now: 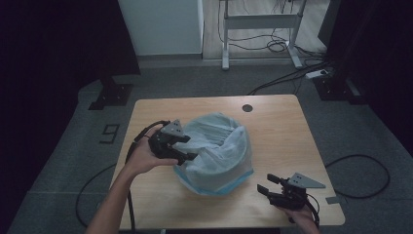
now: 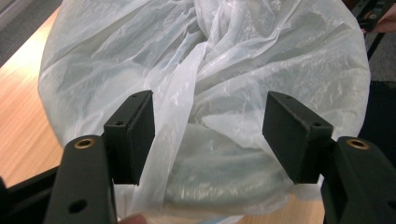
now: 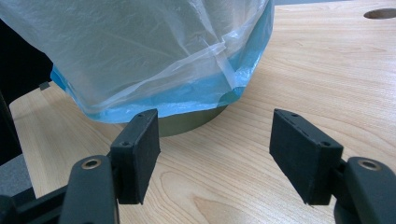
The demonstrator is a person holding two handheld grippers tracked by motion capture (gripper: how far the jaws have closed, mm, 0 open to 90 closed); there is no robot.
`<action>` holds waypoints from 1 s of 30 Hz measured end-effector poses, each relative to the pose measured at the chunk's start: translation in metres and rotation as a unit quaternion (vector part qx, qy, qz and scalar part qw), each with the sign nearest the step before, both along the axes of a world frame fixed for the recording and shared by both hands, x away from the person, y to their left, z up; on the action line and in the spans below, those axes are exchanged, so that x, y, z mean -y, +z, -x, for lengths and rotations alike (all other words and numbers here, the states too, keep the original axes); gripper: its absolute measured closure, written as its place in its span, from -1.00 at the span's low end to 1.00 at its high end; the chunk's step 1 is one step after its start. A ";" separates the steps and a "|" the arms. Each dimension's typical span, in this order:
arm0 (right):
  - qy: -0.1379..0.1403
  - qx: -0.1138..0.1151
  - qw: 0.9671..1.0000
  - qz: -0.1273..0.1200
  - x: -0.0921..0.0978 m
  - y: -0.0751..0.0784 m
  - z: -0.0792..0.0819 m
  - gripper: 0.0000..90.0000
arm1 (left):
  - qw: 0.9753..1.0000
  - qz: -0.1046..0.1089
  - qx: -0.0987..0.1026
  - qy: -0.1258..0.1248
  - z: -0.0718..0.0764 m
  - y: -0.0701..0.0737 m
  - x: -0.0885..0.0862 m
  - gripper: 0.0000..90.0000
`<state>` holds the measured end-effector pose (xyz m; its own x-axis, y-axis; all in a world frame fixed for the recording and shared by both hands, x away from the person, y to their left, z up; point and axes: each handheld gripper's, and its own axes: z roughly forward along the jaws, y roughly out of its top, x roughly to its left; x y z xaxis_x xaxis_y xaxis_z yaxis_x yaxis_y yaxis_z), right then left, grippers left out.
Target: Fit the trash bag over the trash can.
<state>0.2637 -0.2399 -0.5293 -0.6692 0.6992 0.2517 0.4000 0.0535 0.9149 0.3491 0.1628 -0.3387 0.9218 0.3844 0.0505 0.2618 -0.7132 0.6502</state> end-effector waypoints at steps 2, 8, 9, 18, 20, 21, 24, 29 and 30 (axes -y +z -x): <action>-0.001 -0.001 1.000 -0.001 0.000 0.000 0.000 -0.27 | 1.000 0.007 0.003 0.003 0.003 -0.001 -0.005 -0.24; -0.003 -0.002 1.000 0.001 0.002 -0.001 0.000 -0.27 | 0.998 0.045 0.022 0.024 0.015 -0.001 -0.021 -0.25; -0.004 -0.001 1.000 0.000 0.003 0.000 0.000 -0.27 | 0.998 0.051 0.026 0.028 0.018 -0.001 -0.024 -0.25; -0.011 -0.001 1.000 -0.003 0.007 0.000 0.002 -0.27 | 0.991 0.104 0.046 0.071 0.047 -0.012 -0.062 -0.26; -0.013 -0.001 1.000 -0.003 0.009 0.000 0.003 -0.27 | 0.990 0.108 0.047 0.079 0.053 -0.019 -0.069 -0.26; -0.015 -0.001 1.000 -0.004 0.010 0.000 0.002 -0.28 | 0.990 0.108 0.048 0.083 0.055 -0.023 -0.073 -0.26; -0.018 -0.002 1.000 -0.004 0.012 -0.001 0.002 -0.28 | 0.988 0.115 0.041 0.094 0.063 -0.036 -0.083 -0.27; -0.021 -0.004 1.000 -0.002 0.012 -0.002 0.001 -0.28 | 0.985 0.129 0.033 0.114 0.073 -0.059 -0.097 -0.27; -0.021 -0.004 1.000 -0.001 0.012 -0.002 0.001 -0.28 | 0.984 0.130 0.032 0.117 0.075 -0.062 -0.099 -0.27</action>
<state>0.2623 -0.2518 -0.5315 -0.6372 0.7264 0.2575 0.4086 0.0351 0.9121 0.2745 0.2617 -0.4007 0.8048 0.5932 -0.0214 0.3510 -0.4465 0.8231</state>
